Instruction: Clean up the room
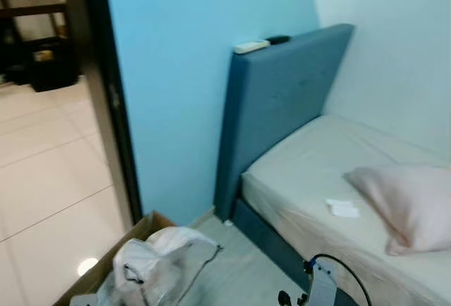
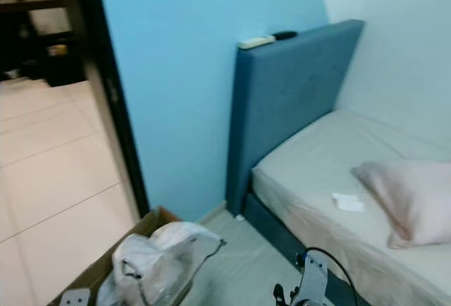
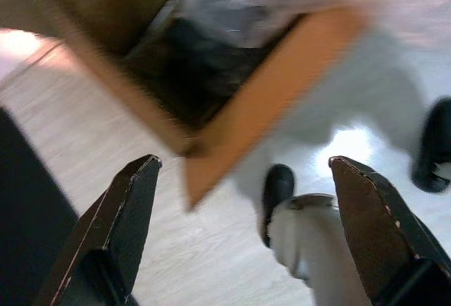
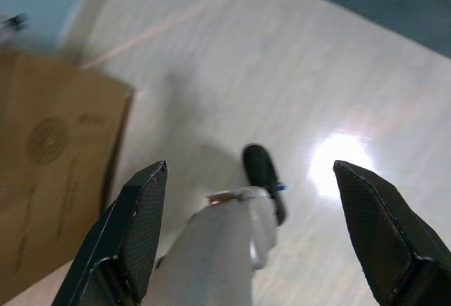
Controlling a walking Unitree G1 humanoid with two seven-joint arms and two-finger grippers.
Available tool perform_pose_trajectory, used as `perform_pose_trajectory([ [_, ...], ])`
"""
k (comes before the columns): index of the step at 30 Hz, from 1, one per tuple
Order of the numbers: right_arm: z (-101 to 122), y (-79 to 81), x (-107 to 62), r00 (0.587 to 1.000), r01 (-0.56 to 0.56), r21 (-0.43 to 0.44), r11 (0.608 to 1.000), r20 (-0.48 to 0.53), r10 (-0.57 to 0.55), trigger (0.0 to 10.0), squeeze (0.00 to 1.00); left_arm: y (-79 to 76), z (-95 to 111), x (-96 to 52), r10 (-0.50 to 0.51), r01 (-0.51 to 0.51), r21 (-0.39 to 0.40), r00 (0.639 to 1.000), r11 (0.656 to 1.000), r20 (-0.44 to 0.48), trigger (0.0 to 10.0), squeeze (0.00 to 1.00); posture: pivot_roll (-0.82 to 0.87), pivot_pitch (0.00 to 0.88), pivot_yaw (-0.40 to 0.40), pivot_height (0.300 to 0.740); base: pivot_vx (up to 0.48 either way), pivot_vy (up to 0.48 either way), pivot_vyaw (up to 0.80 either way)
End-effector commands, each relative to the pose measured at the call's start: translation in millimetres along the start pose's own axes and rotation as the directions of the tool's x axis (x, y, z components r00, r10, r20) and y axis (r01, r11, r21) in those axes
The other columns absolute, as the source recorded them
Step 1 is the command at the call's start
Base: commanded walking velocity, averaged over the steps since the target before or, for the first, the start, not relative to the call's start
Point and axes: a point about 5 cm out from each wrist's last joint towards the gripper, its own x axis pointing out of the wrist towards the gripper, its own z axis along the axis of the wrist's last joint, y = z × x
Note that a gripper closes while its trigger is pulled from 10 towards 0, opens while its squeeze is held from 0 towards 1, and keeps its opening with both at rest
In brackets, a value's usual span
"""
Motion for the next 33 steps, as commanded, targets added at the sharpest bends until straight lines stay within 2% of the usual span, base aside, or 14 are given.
perform_pose_trajectory([
  [1, 2, -2.9, -0.2, 1.0, 0.012, -0.006, 1.0, 0.001, -0.012, 10.0, 0.0, -7.4, 0, -0.2, -0.022, 0.022, 0.005, 1.0, 1.0, -0.008, 10.0, 0.0, 0.02, 0.0, -0.093, 0.732, 0.0, -0.472, -0.73],
  [8, 2, -3.6, -0.4, 1.0, 0.015, -0.008, 1.0, -0.002, -0.015, 10.0, 0.0, -7.1, 4, 0.5, -0.02, 0.02, -0.015, 1.0, 1.0, 0.003, 10.0, 0.0, 0.02, 0.0, -0.093, 0.732, 0.0, -0.067, -0.73],
  [11, 1, -4.2, -0.5, 1.0, 0.018, -0.008, 1.0, -0.004, -0.018, 10.0, 0.0, -17.2, 14, 1.5, -0.032, 0.032, -0.01, 0.999, 0.999, 0.016, 10.0, 0.0, 0.02, 0.0, -0.092, 0.732, 0.0, 0.0, -0.73],
  [16, 1, -5.8, -0.8, 1.0, 0.022, -0.01, 1.0, -0.005, -0.022, 10.0, 0.0, -21.1, 21, 2.2, -0.037, 0.037, -0.004, 0.999, 0.999, 0.026, 10.0, 0.0, 0.02, 0.0, -0.096, 0.732, 0.0, 0.0, -0.73],
  [33, 1, -10.4, -1.6, 0.999, 0.041, -0.015, 0.999, -0.003, -0.042, 10.0, 0.0, -20.8, 15, 1.4, -0.04, 0.04, -0.005, 0.999, 0.999, 0.023, 10.0, 0.0, 0.01, 0.0, -0.094, 0.732, 0.0, 0.0, -0.73],
])
